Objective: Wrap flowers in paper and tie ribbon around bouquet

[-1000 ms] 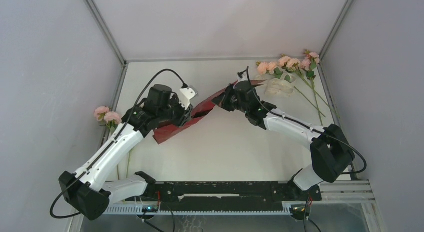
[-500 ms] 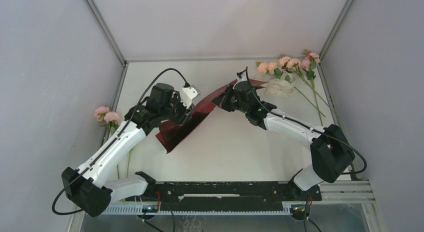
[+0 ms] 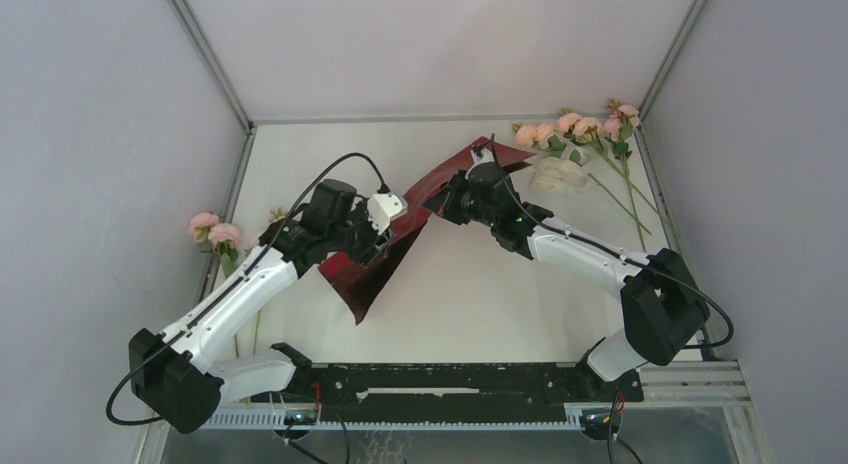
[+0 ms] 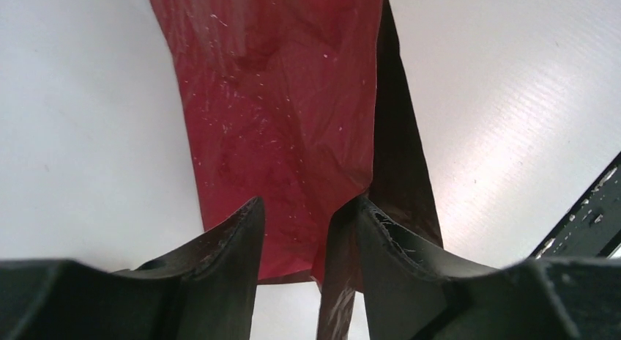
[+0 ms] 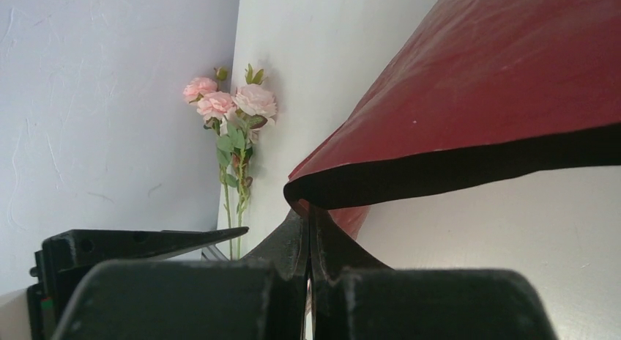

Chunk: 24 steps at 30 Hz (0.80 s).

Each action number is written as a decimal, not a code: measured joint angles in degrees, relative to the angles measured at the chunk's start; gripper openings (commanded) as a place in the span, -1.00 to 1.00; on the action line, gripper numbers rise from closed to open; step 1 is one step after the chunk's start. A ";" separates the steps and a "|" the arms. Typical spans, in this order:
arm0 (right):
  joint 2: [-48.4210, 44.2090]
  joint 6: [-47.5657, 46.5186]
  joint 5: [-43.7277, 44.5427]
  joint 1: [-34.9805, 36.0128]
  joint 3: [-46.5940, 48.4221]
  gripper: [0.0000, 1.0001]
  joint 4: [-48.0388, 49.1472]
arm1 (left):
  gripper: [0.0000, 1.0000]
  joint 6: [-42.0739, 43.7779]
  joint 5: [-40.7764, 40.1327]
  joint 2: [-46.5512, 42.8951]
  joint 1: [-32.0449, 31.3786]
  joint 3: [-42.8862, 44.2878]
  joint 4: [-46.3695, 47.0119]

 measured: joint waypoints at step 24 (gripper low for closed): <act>-0.13 -0.04 -0.66 -0.68 0.00 -1.00 -1.20 | 0.20 4.20 -5.57 -2.64 -4.11 -10.16 4.68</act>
